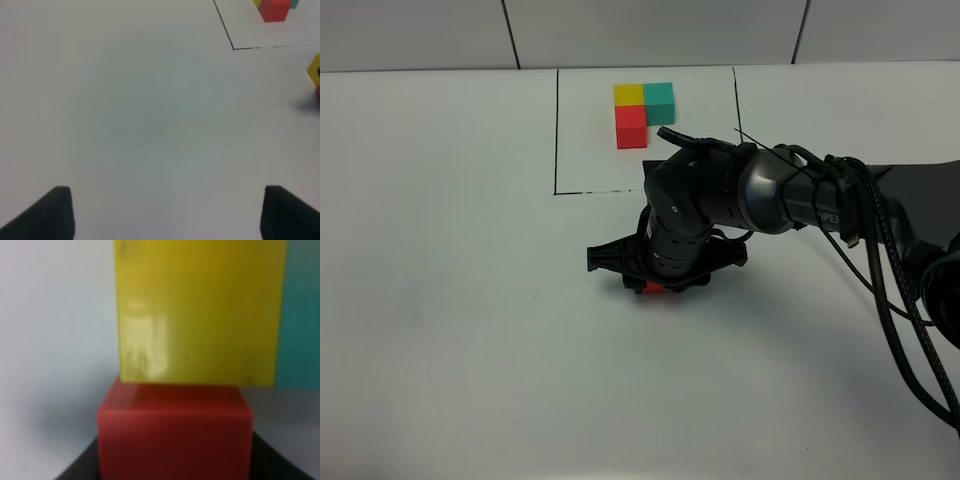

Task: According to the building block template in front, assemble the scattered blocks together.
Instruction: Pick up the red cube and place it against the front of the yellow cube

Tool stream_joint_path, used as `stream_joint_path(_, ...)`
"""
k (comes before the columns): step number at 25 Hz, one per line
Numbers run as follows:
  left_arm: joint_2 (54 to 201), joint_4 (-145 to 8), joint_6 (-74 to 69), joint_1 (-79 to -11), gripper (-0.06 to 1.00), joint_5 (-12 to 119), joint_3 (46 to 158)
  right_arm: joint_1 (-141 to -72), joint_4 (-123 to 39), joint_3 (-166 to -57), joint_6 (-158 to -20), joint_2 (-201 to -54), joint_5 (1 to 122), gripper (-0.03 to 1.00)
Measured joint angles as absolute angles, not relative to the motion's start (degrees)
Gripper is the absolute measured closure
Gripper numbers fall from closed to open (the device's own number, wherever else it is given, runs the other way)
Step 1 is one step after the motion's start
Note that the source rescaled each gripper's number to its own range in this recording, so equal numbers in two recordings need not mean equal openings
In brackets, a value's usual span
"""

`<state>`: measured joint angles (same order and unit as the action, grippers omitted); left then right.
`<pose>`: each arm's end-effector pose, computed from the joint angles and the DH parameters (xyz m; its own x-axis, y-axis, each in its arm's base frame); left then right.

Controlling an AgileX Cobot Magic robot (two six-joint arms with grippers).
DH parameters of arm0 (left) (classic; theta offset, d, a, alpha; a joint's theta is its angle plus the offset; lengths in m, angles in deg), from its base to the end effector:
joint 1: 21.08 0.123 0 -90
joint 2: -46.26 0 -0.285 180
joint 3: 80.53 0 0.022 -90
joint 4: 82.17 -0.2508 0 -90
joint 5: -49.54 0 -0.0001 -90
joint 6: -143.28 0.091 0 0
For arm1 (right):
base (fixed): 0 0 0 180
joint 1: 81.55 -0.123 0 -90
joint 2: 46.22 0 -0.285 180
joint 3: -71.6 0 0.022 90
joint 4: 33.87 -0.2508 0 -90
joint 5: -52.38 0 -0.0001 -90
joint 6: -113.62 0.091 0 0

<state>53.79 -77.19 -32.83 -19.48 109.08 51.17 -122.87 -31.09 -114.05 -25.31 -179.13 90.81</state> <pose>-0.0052 -0.0070 0.2806 -0.4257 0.0118 -0.9048 0.0499 0.9987 -0.0105 0.3243 0.2815 0.1093 -0.9772 -0.0235 -0.2111 -0.0525 0.9898 0.1328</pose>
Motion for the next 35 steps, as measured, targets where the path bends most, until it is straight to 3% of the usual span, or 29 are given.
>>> stream_joint_path(35,53.8,-77.2,-32.8,-19.5,0.24,109.1,51.2,-122.9,-28.4,-114.1,-23.0,-179.2,90.4,0.94)
